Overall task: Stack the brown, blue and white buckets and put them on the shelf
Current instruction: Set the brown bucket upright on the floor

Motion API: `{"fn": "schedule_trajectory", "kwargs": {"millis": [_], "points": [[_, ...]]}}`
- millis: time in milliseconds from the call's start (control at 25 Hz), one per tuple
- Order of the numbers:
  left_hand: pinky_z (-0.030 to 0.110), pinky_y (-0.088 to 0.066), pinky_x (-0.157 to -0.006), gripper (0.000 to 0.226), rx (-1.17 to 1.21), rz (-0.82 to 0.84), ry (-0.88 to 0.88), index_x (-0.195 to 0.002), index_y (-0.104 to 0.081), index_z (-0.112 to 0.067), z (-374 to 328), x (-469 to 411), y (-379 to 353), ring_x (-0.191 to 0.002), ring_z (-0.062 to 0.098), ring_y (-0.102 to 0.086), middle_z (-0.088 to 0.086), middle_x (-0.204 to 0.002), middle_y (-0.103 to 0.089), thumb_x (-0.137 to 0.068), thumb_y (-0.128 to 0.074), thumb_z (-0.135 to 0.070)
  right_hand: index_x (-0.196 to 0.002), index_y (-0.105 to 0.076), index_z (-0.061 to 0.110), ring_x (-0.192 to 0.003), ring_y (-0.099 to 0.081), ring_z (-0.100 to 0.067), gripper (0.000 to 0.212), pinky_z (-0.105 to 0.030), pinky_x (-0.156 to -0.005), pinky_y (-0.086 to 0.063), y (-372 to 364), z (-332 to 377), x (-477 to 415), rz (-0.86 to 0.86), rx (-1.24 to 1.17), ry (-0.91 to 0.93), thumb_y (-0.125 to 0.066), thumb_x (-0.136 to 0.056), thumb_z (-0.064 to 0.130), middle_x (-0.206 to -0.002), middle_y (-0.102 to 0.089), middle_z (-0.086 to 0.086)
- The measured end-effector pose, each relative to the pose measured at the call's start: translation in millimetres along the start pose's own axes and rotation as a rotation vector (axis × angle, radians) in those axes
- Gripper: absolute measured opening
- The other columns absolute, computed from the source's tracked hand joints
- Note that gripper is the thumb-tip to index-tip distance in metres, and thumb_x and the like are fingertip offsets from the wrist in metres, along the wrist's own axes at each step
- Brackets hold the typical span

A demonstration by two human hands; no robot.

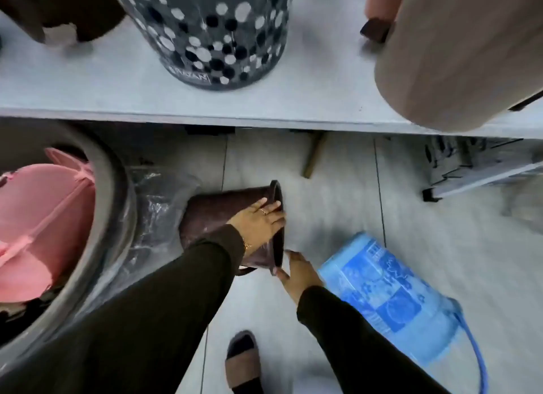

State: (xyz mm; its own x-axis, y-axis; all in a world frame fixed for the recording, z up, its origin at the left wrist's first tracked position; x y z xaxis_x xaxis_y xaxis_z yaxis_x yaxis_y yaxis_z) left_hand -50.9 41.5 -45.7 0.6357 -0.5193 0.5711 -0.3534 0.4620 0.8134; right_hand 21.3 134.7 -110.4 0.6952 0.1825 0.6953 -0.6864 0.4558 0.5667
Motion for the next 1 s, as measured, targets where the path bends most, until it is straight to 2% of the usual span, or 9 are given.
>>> {"fn": "schedule_trajectory", "kwargs": {"millis": [80,200,320,440,520,600,840,960,1000], "points": [[0.045,-0.005,-0.123,0.049,-0.065,0.008,-0.091,-0.149,-0.031,-0.014,-2,-31,-16,-0.151,0.025,-0.012,0.003,-0.161,-0.026,-0.101,-0.032,-0.01,-0.137,-0.051,0.007,-0.128,-0.053,-0.033,0.051,-0.038,-0.108,-0.041,-20,-3,-29,-0.025,-0.144,-0.019,-0.055,-0.095,0.036,-0.139,-0.056,-0.015],[0.045,-0.011,-0.124,0.041,-0.084,0.068,-0.147,-0.139,-0.047,-0.013,4,-45,-28,-0.148,0.028,-0.023,0.005,-0.151,-0.043,-0.099,-0.037,-0.014,-0.098,-0.064,0.004,-0.102,-0.066,-0.036,0.023,-0.041,-0.092,-0.052,-33,0,-51,-0.059,-0.353,-0.014,-0.06,-0.095,0.027,-0.11,-0.07,-0.021],[0.041,-0.018,-0.122,0.036,-0.125,-0.001,-0.151,-0.128,-0.056,-0.013,18,-34,-16,-0.138,0.027,-0.043,0.007,-0.137,-0.057,-0.097,-0.039,-0.01,-0.093,-0.067,0.004,-0.087,-0.068,-0.026,0.017,-0.033,-0.081,-0.054,-18,15,-42,-0.095,-0.427,0.105,-0.062,-0.094,0.02,-0.095,-0.074,-0.013],[0.041,-0.038,-0.113,0.032,-0.026,-0.019,-0.138,-0.116,-0.065,-0.02,52,-5,9,-0.119,0.027,-0.06,0.004,-0.121,-0.065,-0.093,-0.047,-0.007,-0.101,-0.068,0.008,-0.084,-0.067,-0.025,0.021,-0.027,-0.077,-0.049,21,47,-21,-0.187,-0.206,0.311,-0.057,-0.095,0.025,-0.092,-0.072,-0.009],[0.04,-0.054,-0.092,0.027,0.07,0.049,-0.097,-0.11,-0.068,-0.023,67,25,9,-0.108,0.031,-0.065,0.004,-0.114,-0.068,-0.089,-0.054,-0.012,-0.116,-0.065,0.011,-0.094,-0.068,-0.031,0.027,-0.033,-0.08,-0.052,33,72,-6,-0.186,0.151,0.431,-0.05,-0.098,0.025,-0.106,-0.072,-0.011],[0.038,-0.056,-0.082,0.027,0.145,0.098,-0.022,-0.109,-0.068,-0.021,65,52,-9,-0.103,0.032,-0.067,0.005,-0.111,-0.069,-0.09,-0.052,-0.012,-0.122,-0.06,0.012,-0.1,-0.067,-0.034,0.028,-0.039,-0.082,-0.054,28,89,3,-0.149,0.464,0.513,-0.045,-0.099,0.017,-0.116,-0.069,-0.011],[0.043,-0.054,-0.088,0.033,0.331,0.197,0.256,-0.114,-0.065,-0.014,22,59,-73,-0.112,0.033,-0.064,0.008,-0.119,-0.067,-0.093,-0.044,0.0,-0.112,-0.063,0.01,-0.098,-0.067,-0.034,0.027,-0.041,-0.081,-0.055,-9,72,-13,-0.021,0.754,0.477,-0.045,-0.094,0.003,-0.111,-0.07,-0.012],[0.043,-0.054,-0.086,0.035,0.326,0.172,0.28,-0.117,-0.06,-0.011,7,53,-87,-0.111,0.033,-0.064,0.009,-0.118,-0.067,-0.091,-0.043,0.003,-0.101,-0.071,0.015,-0.093,-0.071,-0.026,0.019,-0.034,-0.078,-0.056,-13,68,-15,-0.157,0.809,0.495,-0.061,-0.086,0.009,-0.098,-0.075,-0.007],[0.042,-0.054,-0.087,0.036,0.334,0.148,0.308,-0.121,-0.057,-0.011,6,54,-91,-0.112,0.033,-0.063,0.009,-0.12,-0.066,-0.091,-0.042,0.003,-0.105,-0.071,0.017,-0.102,-0.07,-0.025,0.023,-0.032,-0.088,-0.054,-13,68,-14,-0.22,0.802,0.52,-0.064,-0.085,0.011,-0.102,-0.075,-0.006]]}}
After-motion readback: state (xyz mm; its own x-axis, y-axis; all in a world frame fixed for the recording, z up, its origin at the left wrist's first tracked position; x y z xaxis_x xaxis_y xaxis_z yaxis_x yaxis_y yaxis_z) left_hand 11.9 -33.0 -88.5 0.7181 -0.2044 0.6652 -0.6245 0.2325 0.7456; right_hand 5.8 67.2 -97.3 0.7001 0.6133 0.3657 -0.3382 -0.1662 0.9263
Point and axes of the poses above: each hand's wrist, its own x-axis away from the middle knuckle, its own y-axis out of the back of the hand, z = x × y, the point moved 8 cm from there along -x, towards the middle knuckle
